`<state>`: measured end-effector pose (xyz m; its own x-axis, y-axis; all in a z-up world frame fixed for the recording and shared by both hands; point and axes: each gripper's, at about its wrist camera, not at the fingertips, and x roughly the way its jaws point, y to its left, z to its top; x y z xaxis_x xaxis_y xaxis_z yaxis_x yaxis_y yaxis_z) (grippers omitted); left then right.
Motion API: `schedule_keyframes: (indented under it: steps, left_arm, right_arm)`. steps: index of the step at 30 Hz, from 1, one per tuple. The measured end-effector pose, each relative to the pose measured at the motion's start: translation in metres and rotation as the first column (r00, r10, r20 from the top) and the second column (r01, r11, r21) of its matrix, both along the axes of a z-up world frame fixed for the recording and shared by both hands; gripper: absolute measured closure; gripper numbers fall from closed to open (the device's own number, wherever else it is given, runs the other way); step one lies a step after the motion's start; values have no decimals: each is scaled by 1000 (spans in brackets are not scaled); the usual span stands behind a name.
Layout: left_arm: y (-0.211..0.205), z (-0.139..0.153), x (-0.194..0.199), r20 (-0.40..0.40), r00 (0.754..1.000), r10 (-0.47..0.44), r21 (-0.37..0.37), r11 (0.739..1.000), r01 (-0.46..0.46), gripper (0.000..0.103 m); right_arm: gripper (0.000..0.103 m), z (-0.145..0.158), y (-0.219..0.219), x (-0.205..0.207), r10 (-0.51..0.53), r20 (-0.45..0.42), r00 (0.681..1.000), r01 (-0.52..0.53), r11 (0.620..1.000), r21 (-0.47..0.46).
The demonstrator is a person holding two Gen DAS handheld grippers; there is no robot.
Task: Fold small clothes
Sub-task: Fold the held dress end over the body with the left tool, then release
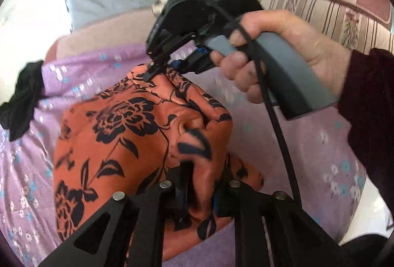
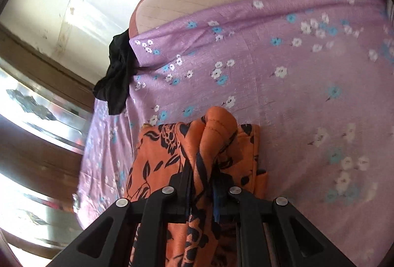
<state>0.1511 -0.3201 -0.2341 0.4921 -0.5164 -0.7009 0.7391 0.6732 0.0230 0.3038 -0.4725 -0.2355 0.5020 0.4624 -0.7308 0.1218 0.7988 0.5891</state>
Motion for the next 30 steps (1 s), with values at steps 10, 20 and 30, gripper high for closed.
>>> schedule_keyframes:
  steps: [10,20,30]
  left_arm:
    - [105,55,-3,76,996,-48,-59,997,53,46]
    - [149,14,90,-81,967,240,-23,970,-242,40]
    - [152,-10,67,-89,967,237,102,968,-227,38]
  right_arm:
    - [81,-45,-17,-13,-149,-56,987,153,985,77]
    - [81,56,29,-99,-131,132,983,146,983,-113]
    - [83,-26,60,-147,-160,-138,977,133,973,-189]
